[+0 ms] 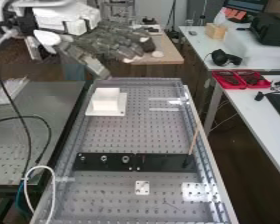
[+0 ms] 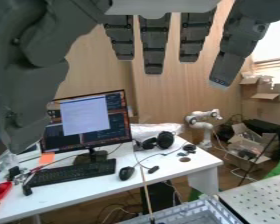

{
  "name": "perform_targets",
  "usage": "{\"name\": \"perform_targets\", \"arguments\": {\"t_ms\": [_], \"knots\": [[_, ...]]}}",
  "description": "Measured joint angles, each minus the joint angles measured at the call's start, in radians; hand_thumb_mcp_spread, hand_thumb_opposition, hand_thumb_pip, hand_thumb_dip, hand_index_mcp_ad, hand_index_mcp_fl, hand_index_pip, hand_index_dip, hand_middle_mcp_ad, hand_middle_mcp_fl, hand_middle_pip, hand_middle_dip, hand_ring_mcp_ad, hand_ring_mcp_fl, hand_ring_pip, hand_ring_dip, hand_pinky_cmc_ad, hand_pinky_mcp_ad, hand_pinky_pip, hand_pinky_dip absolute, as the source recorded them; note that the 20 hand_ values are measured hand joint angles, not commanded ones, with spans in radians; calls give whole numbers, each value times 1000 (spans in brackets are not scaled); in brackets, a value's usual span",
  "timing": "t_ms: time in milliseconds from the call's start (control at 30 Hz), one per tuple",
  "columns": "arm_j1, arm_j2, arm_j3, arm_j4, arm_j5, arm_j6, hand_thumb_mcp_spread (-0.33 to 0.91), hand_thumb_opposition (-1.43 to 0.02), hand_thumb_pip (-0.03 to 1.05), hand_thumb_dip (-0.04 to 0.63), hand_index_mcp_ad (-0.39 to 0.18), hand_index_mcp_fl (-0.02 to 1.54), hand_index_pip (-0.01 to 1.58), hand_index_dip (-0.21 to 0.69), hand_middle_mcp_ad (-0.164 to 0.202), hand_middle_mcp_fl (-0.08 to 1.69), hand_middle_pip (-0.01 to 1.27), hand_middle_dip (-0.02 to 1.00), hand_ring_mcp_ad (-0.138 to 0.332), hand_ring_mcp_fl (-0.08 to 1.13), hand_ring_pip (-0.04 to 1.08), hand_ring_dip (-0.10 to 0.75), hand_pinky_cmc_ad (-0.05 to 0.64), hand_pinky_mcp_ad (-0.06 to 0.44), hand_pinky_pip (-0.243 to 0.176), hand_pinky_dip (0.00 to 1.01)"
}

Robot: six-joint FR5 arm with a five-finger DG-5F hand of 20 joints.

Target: Grab the larger nut and place it in the white container

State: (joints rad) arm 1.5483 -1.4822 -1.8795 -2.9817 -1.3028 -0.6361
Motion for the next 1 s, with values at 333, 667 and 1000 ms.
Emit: {"name": "perform_targets", "arguments": {"t_ms": [333,667,1000], "knots": [[76,12,-162,137,293,38,185,-745,562,108,-24,54,99,-28,86,117,112,230,180,0,75,119,393,328,-106,668],[137,-34,-262,224,495,154,250,-771,620,152,-24,52,421,-30,87,87,113,236,180,-3,75,119,393,328,-106,695],[190,-144,-337,333,615,260,281,-822,644,175,-63,54,1063,-2,84,0,113,237,180,-3,75,119,393,330,-106,696]]}}
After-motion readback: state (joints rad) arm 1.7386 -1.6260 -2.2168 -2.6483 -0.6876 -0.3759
